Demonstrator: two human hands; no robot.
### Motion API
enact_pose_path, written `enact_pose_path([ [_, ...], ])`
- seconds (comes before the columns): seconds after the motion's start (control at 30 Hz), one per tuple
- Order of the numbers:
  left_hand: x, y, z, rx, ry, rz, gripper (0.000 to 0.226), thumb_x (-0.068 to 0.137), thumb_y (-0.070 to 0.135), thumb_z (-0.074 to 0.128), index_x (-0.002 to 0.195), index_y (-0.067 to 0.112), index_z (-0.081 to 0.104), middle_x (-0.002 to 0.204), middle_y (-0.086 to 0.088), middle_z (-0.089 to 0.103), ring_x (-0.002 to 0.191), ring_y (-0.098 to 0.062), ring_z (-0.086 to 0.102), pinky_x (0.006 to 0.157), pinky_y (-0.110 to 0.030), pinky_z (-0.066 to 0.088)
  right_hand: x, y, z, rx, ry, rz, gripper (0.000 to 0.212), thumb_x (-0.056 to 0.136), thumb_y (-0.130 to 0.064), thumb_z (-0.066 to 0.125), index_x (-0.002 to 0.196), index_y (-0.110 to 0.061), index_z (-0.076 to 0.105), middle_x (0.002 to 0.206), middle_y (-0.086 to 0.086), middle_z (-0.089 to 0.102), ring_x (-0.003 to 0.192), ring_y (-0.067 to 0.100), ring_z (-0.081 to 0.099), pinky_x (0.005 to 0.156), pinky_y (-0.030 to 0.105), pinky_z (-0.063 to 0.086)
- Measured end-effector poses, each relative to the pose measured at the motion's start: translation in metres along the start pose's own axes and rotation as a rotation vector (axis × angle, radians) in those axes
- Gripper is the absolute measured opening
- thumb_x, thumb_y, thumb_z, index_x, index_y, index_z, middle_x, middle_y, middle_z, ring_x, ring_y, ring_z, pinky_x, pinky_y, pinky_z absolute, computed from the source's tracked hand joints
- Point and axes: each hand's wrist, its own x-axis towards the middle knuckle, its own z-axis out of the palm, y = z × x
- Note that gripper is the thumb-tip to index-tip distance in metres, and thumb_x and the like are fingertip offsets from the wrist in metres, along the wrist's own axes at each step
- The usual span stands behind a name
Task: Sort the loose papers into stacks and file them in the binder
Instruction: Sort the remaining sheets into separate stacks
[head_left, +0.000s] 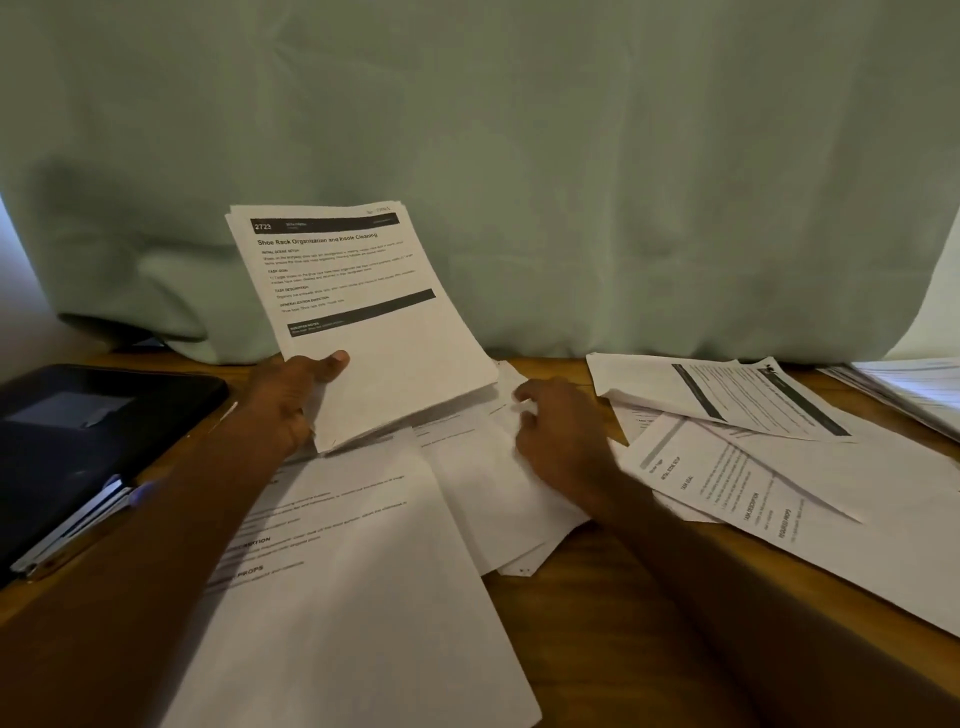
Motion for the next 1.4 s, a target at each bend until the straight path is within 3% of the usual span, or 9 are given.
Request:
enact_pose_path([
  [0.07, 0.008, 0.003, -0.013, 0.039, 0.054, 0.008, 0.078, 0.066, 0.03, 0.092, 0.134, 0.011, 0.059, 0.133, -0.01, 0.064, 0.12, -0.033, 0.06, 0.104, -0.051, 0.046, 0.014, 0.014, -0.005, -0.166, 0.009, 0.058, 0.035, 0.1, -0.035, 0.058, 0.131, -0.02, 0.061, 0.136, 0.004, 0.059, 0.125, 0.026, 0.053, 0.105, 0.039, 0.044],
  [0.23, 0.016, 0.015, -0.034, 0.176, 0.137, 0.031, 0.03, 0.09, 0.022, 0.077, 0.112, 0.013, 0.06, 0.118, -0.008, 0.063, 0.103, -0.028, 0.061, 0.087, -0.039, 0.051, 0.033, 0.024, -0.005, -0.371, -0.167, 0.149, 0.063, 0.097, -0.063, 0.052, 0.137, -0.014, 0.051, 0.144, 0.014, 0.044, 0.138, 0.037, 0.039, 0.112, 0.053, 0.037],
  [0.37, 0.038, 0.009, -0.053, 0.162, 0.064, 0.04, 0.076, 0.067, 0.041, 0.088, 0.131, 0.011, 0.06, 0.127, -0.007, 0.068, 0.119, -0.031, 0.061, 0.106, -0.05, 0.046, 0.042, 0.028, 0.0, -0.29, -0.128, 0.15, 0.056, 0.095, -0.061, 0.057, 0.131, -0.018, 0.054, 0.135, 0.008, 0.058, 0.127, 0.032, 0.052, 0.106, 0.048, 0.043],
  [0.63, 0.065, -0.001, -0.075, 0.111, 0.048, 0.016, 0.101, 0.039, 0.043, 0.101, 0.128, 0.016, 0.063, 0.123, -0.007, 0.072, 0.117, -0.035, 0.063, 0.103, -0.062, 0.046, 0.035, 0.041, -0.012, -0.064, 0.159, 0.188, 0.04, 0.091, -0.043, 0.072, 0.123, -0.02, 0.065, 0.123, 0.006, 0.069, 0.112, 0.031, 0.063, 0.086, 0.036, 0.047],
  [0.8, 0.017, 0.014, -0.041, 0.184, 0.093, 0.059, 0.055, 0.086, 0.02, 0.081, 0.134, 0.004, 0.059, 0.131, -0.014, 0.065, 0.122, -0.035, 0.06, 0.11, -0.055, 0.044, 0.035, 0.049, -0.022, 0.179, 0.345, 0.198, 0.027, 0.091, -0.034, 0.073, 0.115, -0.022, 0.07, 0.117, 0.002, 0.071, 0.108, 0.029, 0.063, 0.08, 0.033, 0.038],
  [0.93, 0.017, 0.013, -0.038, 0.169, 0.064, 0.086, 0.066, 0.074, 0.029, 0.085, 0.131, 0.006, 0.062, 0.128, -0.014, 0.067, 0.12, -0.037, 0.062, 0.109, -0.057, 0.045, 0.038, 0.05, -0.025, 0.403, 0.397, 0.175, 0.022, 0.093, -0.031, 0.073, 0.111, -0.019, 0.066, 0.114, 0.004, 0.071, 0.102, 0.024, 0.063, 0.081, 0.032, 0.04],
  [1.1, 0.014, 0.019, -0.032, 0.136, 0.085, 0.071, 0.05, 0.088, 0.011, 0.077, 0.134, 0.005, 0.06, 0.13, -0.015, 0.066, 0.121, -0.036, 0.061, 0.109, -0.057, 0.044, 0.03, 0.041, -0.027, -0.085, 0.492, -0.137, 0.016, 0.102, -0.034, 0.057, 0.103, -0.025, 0.069, 0.093, -0.003, 0.072, 0.088, 0.024, 0.067, 0.071, 0.033, 0.043],
  [1.3, -0.001, 0.023, -0.019, 0.067, -0.007, 0.127, 0.046, 0.091, 0.007, 0.072, 0.136, 0.009, 0.06, 0.125, -0.008, 0.068, 0.11, -0.027, 0.065, 0.096, -0.041, 0.049, 0.032, 0.025, -0.045, 0.464, 0.859, -0.107, 0.017, 0.1, -0.033, 0.065, 0.107, -0.022, 0.075, 0.095, -0.008, 0.074, 0.085, 0.01, 0.068, 0.076, 0.029, 0.055],
  [1.4, -0.013, 0.025, -0.006, 0.032, -0.099, 0.157, 0.047, 0.091, 0.006, 0.069, 0.136, 0.014, 0.061, 0.123, -0.003, 0.069, 0.106, -0.017, 0.067, 0.091, -0.035, 0.051, 0.036, 0.029, -0.063, 0.805, 0.954, -0.063, 0.012, 0.096, -0.026, 0.071, 0.107, -0.022, 0.076, 0.098, -0.011, 0.074, 0.089, -0.001, 0.068, 0.078, 0.012, 0.051],
])
